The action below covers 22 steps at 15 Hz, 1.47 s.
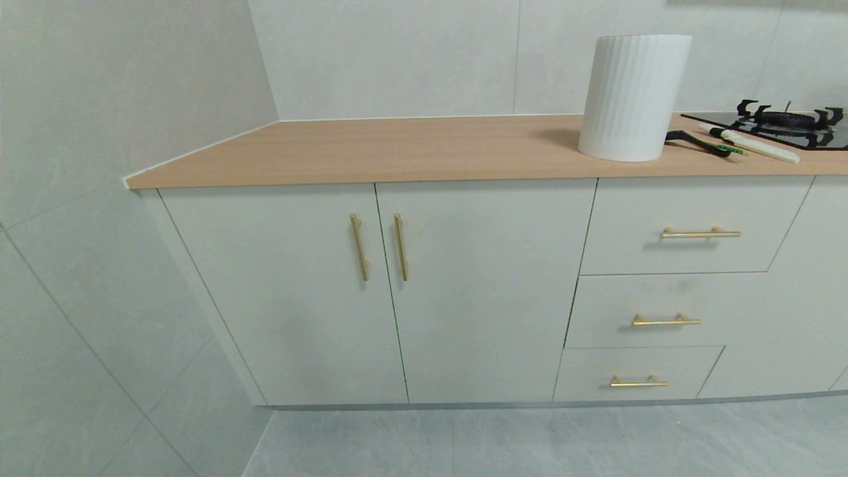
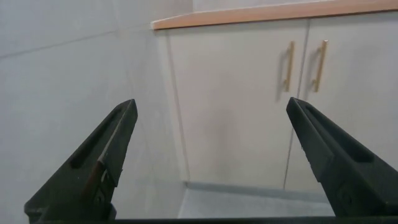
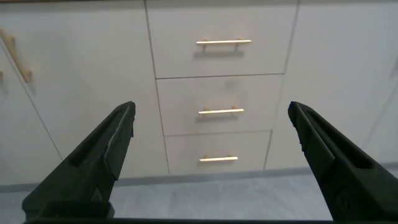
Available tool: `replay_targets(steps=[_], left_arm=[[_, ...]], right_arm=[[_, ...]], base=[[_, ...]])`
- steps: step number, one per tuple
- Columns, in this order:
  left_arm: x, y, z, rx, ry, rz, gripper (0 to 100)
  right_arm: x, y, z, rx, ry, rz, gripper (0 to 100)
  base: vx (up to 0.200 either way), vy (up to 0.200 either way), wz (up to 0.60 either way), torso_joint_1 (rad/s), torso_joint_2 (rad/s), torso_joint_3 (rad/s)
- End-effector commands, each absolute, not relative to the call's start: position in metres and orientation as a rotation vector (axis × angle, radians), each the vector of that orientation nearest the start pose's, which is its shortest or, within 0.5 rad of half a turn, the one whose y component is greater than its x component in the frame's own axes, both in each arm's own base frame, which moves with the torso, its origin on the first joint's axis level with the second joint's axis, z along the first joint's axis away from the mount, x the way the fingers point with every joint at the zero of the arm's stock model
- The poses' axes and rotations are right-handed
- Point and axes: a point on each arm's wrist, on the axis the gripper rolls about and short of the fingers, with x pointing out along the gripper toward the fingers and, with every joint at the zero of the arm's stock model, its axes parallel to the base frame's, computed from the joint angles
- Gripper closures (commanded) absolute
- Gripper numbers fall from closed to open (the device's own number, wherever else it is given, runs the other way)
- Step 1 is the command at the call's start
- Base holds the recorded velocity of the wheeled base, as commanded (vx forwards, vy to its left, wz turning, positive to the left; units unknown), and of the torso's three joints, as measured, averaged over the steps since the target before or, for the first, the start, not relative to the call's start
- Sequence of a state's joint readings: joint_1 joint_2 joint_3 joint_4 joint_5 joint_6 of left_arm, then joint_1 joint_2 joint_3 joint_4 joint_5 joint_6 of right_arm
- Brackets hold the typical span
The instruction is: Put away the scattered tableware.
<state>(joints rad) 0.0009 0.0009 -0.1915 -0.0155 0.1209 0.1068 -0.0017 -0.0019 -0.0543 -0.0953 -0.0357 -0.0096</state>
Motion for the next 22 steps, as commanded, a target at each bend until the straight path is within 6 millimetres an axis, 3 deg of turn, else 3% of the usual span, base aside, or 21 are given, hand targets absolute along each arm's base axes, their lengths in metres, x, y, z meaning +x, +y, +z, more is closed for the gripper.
replay_targets(steps=[1, 4, 8, 11, 22], left_arm=[[-0.029, 0.002, 0.101, 0.099, -0.139, 0.096, 0], [-0.024, 0.002, 0.085, 0.094, -0.086, 0.093, 0], [-0.023, 0.002, 0.079, 0.093, -0.024, 0.076, 0], [-0.023, -0.001, 0.074, 0.059, 0.017, -0.054, 0], [-0.023, -0.001, 0.075, 0.015, 0.01, -0.057, 0]], right_arm=[[-0.023, 0.0, 0.084, -0.008, -0.081, -0.023, 0], [-0.023, 0.0, 0.08, -0.01, -0.043, -0.02, 0], [-0.023, 0.0, 0.075, -0.009, 0.0, -0.02, 0], [-0.023, 0.0, 0.075, -0.008, 0.0, -0.02, 0], [-0.023, 0.0, 0.075, -0.006, 0.0, -0.017, 0]], base=[[0.0, 0.0, 0.0, 0.0, 0.0, 0.0], [0.0, 0.0, 0.0, 0.0, 0.0, 0.0], [0.0, 0.0, 0.0, 0.0, 0.0, 0.0], [0.0, 0.0, 0.0, 0.0, 0.0, 0.0], [0.0, 0.0, 0.0, 0.0, 0.0, 0.0]])
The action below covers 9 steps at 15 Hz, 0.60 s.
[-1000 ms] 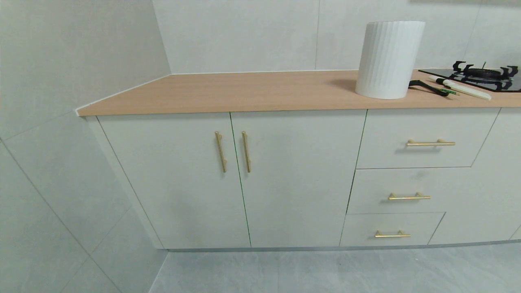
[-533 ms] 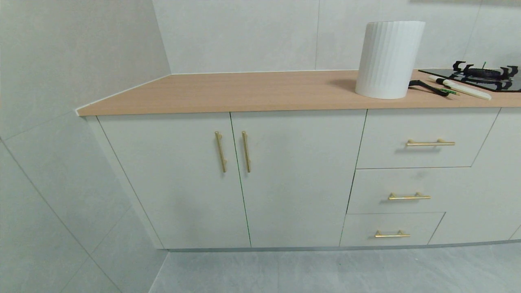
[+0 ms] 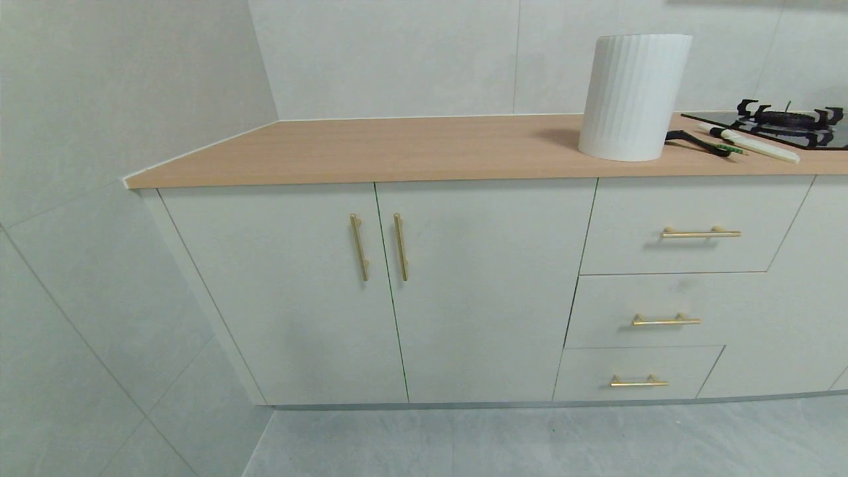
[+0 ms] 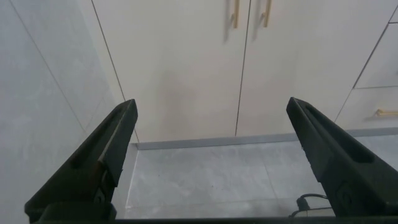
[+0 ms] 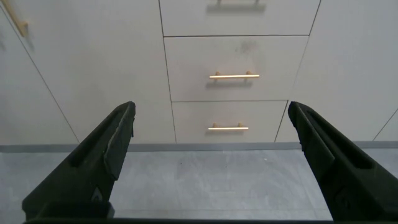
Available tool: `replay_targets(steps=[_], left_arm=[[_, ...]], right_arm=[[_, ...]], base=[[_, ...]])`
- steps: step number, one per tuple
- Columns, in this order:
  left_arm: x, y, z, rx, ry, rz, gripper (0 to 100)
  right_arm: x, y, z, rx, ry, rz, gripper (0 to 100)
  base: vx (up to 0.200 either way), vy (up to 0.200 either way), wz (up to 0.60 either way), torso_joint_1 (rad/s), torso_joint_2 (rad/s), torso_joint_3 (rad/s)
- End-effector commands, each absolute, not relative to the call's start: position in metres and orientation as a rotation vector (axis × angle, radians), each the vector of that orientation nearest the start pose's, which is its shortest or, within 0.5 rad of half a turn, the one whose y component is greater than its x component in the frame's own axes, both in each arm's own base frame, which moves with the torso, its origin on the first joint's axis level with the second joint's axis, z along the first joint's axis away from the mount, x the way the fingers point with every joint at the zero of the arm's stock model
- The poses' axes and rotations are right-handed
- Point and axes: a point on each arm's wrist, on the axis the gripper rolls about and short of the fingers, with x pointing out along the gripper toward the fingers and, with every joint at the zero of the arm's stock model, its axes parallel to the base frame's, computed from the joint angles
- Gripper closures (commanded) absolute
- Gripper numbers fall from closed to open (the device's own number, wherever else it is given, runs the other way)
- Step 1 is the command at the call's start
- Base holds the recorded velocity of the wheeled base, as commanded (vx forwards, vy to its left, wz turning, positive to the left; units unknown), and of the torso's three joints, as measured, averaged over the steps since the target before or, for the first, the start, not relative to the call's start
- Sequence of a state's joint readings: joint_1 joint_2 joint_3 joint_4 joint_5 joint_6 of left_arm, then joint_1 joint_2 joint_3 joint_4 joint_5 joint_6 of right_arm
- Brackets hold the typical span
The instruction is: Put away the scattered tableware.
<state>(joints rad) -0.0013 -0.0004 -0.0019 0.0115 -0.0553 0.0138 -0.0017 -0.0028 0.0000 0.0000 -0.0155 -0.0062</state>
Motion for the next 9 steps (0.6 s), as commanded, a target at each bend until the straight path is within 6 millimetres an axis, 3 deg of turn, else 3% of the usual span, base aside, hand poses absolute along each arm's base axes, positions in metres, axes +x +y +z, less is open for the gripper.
replay_targets(steps=[1, 5, 9], left_arm=[[-0.023, -0.0012, 0.0746, 0.015, 0.01, -0.057, 0], [-0.0231, -0.0012, 0.0749, 0.014, 0.01, -0.057, 0], [-0.0231, -0.0012, 0.0749, 0.014, 0.01, -0.057, 0]], right_arm=[[-0.0228, -0.0003, 0.0755, -0.008, 0.0, -0.017, 0], [-0.0228, -0.0002, 0.0755, -0.006, 0.0, -0.012, 0], [-0.0228, -0.0002, 0.0755, -0.005, 0.0, -0.011, 0]], base=[[0.0, 0.0, 0.0, 0.0, 0.0, 0.0], [0.0, 0.0, 0.0, 0.0, 0.0, 0.0], [0.0, -0.2, 0.0, 0.007, 0.0, 0.001]])
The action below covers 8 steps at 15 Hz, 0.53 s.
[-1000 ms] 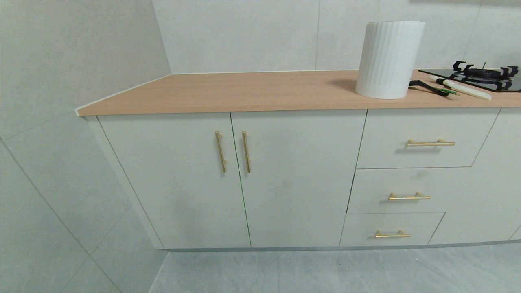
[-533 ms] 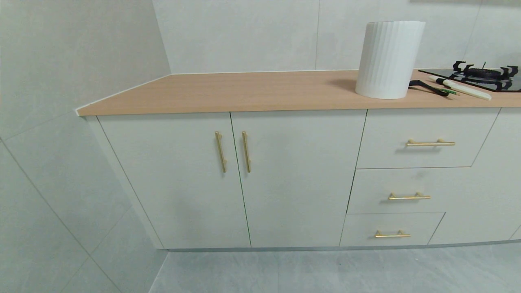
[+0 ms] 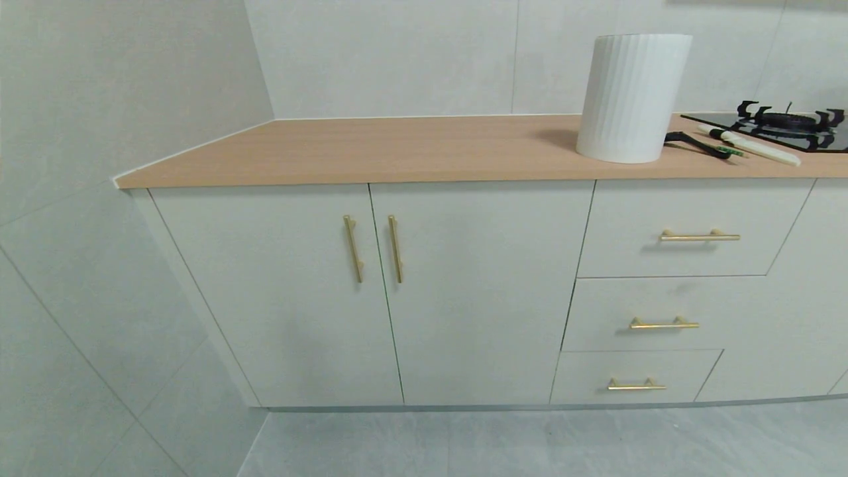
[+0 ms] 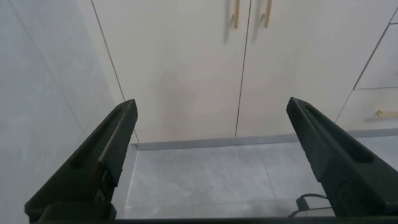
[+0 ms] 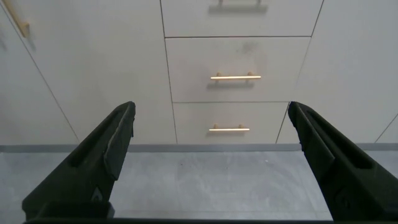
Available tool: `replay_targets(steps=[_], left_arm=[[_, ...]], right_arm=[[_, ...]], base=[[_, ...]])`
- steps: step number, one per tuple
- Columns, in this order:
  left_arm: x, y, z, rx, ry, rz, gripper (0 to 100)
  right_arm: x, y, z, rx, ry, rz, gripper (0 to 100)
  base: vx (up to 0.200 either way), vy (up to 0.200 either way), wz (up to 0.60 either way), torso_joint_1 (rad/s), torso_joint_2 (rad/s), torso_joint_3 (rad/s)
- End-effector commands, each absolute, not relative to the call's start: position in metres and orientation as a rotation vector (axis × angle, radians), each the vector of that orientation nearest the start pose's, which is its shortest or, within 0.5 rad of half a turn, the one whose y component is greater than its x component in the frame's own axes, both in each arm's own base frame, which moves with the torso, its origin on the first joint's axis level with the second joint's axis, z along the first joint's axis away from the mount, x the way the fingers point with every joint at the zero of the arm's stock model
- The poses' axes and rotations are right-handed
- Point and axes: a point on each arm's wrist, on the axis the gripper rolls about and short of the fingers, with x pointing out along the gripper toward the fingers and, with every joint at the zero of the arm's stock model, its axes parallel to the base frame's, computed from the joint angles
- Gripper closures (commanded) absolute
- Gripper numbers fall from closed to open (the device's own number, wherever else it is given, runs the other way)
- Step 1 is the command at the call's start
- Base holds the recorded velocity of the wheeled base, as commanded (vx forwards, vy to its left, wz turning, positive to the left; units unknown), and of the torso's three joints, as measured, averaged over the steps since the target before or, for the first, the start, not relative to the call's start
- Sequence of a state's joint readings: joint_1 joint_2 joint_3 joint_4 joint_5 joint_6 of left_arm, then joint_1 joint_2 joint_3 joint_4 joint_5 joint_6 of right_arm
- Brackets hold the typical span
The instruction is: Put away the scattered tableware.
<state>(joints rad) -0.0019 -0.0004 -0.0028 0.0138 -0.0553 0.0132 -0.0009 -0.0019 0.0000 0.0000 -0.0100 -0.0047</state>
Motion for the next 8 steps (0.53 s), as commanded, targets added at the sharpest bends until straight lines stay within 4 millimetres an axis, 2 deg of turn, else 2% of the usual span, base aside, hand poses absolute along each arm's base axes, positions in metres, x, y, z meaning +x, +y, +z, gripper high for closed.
replay_targets(steps=[1, 8], left_arm=[[-0.0231, -0.0012, 0.0749, 0.014, 0.01, -0.057, 0], [-0.023, -0.0012, 0.0745, 0.013, 0.012, -0.057, 0]], right_arm=[[-0.0228, -0.0002, 0.0755, -0.005, 0.0, -0.012, 0], [-0.0228, -0.0002, 0.0755, -0.005, 0.0, -0.012, 0]], base=[[0.0, -0.2, 0.0, 0.007, 0.0, 0.007], [0.0, -0.2, 0.0, 0.003, 0.0, 0.003]])
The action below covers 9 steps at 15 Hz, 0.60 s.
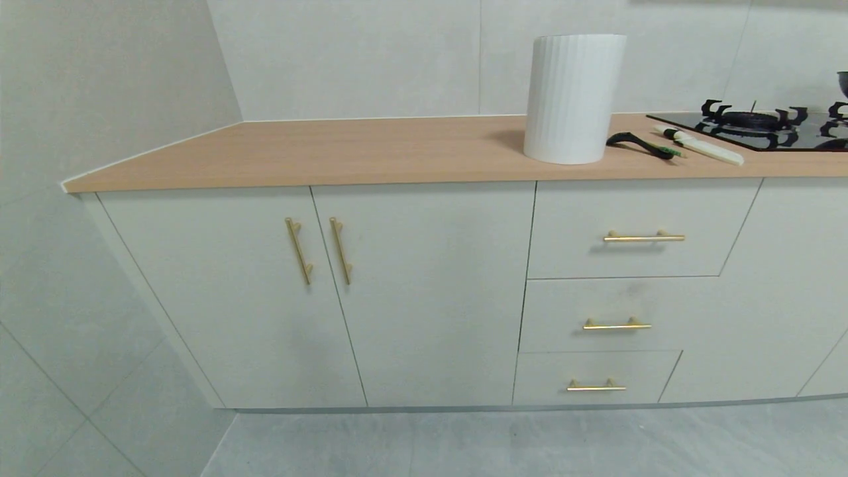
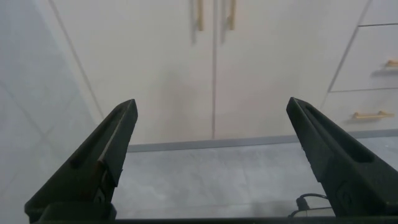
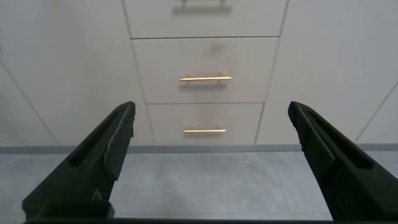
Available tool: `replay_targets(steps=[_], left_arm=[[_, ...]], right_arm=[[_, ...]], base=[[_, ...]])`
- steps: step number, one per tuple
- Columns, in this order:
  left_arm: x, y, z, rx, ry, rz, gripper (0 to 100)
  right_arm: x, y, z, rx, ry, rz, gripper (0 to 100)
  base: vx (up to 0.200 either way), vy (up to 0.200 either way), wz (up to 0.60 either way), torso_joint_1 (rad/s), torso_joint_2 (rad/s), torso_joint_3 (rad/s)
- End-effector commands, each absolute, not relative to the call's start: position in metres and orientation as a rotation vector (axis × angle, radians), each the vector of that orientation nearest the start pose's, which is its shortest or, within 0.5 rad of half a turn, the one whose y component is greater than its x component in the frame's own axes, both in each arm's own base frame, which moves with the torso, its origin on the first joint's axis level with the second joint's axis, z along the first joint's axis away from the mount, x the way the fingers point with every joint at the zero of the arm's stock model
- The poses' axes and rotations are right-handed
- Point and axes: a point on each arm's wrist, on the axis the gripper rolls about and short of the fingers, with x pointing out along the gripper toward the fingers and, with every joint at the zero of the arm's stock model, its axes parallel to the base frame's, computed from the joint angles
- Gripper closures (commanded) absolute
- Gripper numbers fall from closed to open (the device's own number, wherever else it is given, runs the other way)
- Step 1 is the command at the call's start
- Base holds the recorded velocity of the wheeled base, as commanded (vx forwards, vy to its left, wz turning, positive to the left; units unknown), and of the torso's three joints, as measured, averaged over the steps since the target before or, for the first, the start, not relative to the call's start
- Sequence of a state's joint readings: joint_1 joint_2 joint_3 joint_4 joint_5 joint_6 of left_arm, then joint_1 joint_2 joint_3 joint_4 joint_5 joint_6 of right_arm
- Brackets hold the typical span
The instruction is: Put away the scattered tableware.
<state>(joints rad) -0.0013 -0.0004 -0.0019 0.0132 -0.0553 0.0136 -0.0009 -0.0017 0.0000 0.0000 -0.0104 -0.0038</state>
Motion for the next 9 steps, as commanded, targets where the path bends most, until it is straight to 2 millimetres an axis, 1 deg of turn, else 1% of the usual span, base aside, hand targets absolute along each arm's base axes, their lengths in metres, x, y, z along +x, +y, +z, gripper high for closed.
replay_targets(steps=[1, 4, 9], left_arm=[[-0.0231, -0.0012, 0.0749, 0.014, 0.01, -0.057, 0], [-0.0231, -0.0012, 0.0749, 0.015, 0.01, -0.057, 0], [-0.0231, -0.0012, 0.0749, 0.015, 0.01, -0.057, 0]], right_arm=[[-0.0228, -0.0002, 0.0755, -0.005, 0.0, -0.011, 0], [-0.0228, -0.0002, 0.0755, -0.005, 0.0, -0.012, 0], [-0.0228, -0.0002, 0.0755, -0.005, 0.0, -0.012, 0]], base=[[0.0, -0.2, 0.0, 0.002, 0.01, 0.007], [0.0, -0.2, 0.0, 0.001, 0.0, 0.002], [0.0, 0.0, 0.0, 0.0, 0.0, 0.0]])
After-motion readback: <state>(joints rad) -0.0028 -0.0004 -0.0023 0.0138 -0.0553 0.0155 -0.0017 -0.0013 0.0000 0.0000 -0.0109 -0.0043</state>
